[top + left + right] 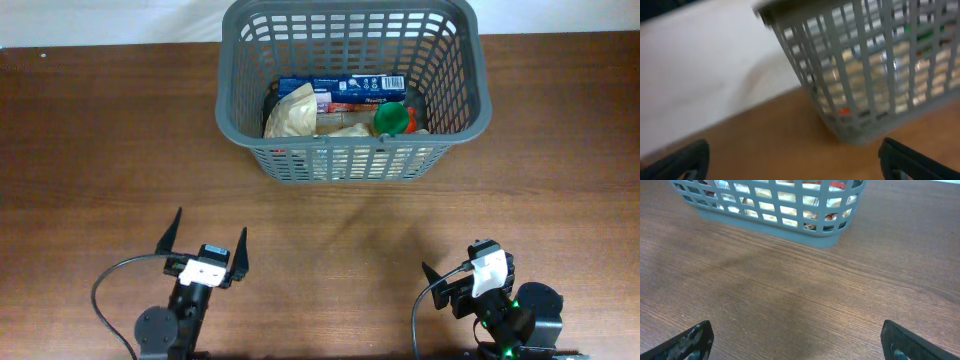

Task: Pack container

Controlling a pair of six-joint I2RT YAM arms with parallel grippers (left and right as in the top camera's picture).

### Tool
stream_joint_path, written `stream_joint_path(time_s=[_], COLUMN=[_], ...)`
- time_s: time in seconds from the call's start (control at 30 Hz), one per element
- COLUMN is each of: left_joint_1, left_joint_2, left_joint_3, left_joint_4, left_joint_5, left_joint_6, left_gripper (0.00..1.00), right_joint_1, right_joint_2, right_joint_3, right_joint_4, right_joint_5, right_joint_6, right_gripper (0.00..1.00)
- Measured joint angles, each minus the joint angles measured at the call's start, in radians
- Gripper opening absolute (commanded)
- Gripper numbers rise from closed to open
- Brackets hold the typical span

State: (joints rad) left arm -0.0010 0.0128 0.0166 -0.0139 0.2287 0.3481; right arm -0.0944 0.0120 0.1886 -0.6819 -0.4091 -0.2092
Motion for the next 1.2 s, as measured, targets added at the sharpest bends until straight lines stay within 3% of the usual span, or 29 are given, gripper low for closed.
stream_joint_path(time_s=[1.2], left_joint_1=[0.000], left_joint_2=[0.000], left_joint_3=[-0.001], left_joint_4=[-0.044], left_joint_5=[0.000], left_joint_6=[0.000], left_gripper=[0.99], right_joint_1=[0.000], right_joint_2=[0.000], right_joint_3=[0.000], right_joint_4=[0.000], right_joint_5=[0.000], right_joint_6=[0.000], right_gripper=[0.99])
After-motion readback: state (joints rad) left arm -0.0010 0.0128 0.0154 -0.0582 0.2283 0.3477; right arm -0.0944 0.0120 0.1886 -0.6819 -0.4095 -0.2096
